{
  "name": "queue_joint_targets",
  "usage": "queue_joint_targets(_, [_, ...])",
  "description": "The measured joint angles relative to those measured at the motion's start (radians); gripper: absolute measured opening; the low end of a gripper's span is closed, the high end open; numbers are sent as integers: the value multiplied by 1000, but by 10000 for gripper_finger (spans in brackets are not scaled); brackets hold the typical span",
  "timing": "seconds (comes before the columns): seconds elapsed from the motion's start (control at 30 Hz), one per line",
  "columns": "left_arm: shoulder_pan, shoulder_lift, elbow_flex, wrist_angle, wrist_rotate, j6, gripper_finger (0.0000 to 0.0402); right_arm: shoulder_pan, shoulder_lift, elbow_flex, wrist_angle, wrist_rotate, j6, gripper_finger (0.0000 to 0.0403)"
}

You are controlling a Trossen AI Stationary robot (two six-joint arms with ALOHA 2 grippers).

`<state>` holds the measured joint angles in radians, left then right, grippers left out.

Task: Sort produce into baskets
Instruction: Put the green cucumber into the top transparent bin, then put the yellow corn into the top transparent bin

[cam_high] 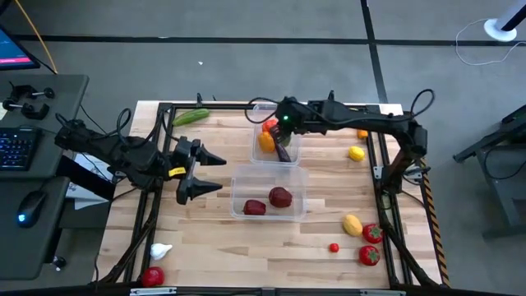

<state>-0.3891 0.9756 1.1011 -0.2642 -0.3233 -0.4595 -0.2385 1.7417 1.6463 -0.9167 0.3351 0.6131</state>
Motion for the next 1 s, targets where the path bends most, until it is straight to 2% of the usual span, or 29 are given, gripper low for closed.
queue_joint_targets(0.2, [-17, 0, 0, -2, 0, 1, 385, 3, 58, 0, 0, -58, 71, 181])
queue_joint_targets(0.43, [-40, 0, 0, -30, -1, 9, 385, 2, 56, 4, -4, -95, 94, 276])
queue_joint_targets(0.53, [-43, 0, 0, -59, -1, 8, 385, 3, 51, 27, -20, -111, 101, 302])
queue_joint_targets(0.73, [-45, 0, 0, -85, 0, 8, 385, 3, 51, 123, -98, -123, 39, 315])
queue_joint_targets(0.83, [-45, 0, 0, -84, 23, 7, 385, 3, 50, 209, -253, -49, 14, 316])
queue_joint_targets(1.0, [-53, 0, 0, -96, 53, -4, 385, -21, 33, 292, -606, 167, 86, 316])
